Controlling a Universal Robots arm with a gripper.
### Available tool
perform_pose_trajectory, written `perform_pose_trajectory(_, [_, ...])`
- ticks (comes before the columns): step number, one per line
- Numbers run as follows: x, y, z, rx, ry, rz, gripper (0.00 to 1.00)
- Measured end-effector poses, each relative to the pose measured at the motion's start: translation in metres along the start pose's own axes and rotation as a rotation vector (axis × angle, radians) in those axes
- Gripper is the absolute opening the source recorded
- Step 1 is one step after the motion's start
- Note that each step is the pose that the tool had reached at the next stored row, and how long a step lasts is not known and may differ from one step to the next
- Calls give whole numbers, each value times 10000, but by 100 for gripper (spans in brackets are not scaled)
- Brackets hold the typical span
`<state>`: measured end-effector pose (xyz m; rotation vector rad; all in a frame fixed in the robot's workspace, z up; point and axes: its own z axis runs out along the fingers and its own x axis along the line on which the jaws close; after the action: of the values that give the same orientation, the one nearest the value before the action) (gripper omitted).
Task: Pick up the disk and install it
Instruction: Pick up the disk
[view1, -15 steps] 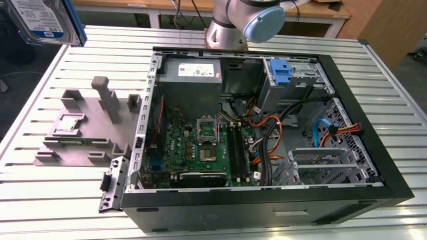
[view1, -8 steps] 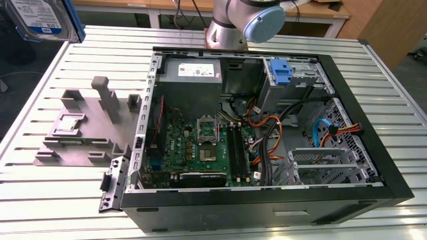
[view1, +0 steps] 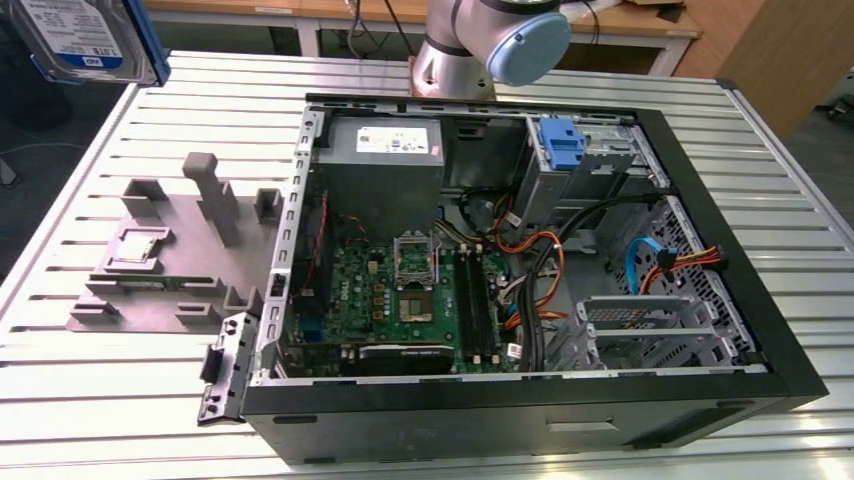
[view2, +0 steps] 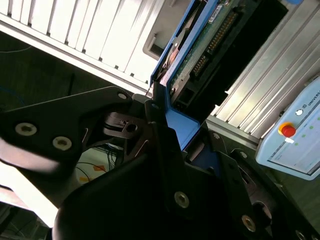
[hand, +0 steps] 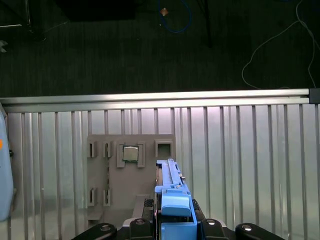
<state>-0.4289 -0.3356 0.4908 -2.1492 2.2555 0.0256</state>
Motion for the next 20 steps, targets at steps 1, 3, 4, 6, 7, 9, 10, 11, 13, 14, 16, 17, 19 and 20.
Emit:
perform_pose_trajectory(1, [7, 0, 0, 0, 0, 0, 37])
perform_pose_trajectory(3, [21, -1, -1, 0, 0, 1, 37])
perform_pose_trajectory(4, [28, -1, -1, 0, 0, 0, 37])
perform_pose_trajectory(6, [44, -2, -1, 0, 1, 0, 37])
perform_pose_trajectory(7, [50, -2, -1, 1, 2, 0, 37])
perform_pose_trajectory(9, [63, -3, -1, 1, 9, 1, 37])
perform_pose_trajectory(10, [72, -4, -2, 2, 17, 0, 37])
perform_pose_trajectory(11, [81, -4, -2, 3, 40, 0, 37])
perform_pose_trajectory(13, [99, -5, -3, 5, 103, 0, 37])
perform_pose_trajectory(14, [108, -5, -3, 6, 130, 0, 37])
perform_pose_trajectory(16, [124, -6, -3, 9, 179, -1, 37])
perform_pose_trajectory(17, [128, -7, -3, 11, 196, -1, 37])
perform_pose_trajectory(19, [132, -7, -4, 9, 201, 0, 37])
perform_pose_trajectory(20, [135, -7, -2, 11, 201, -1, 37])
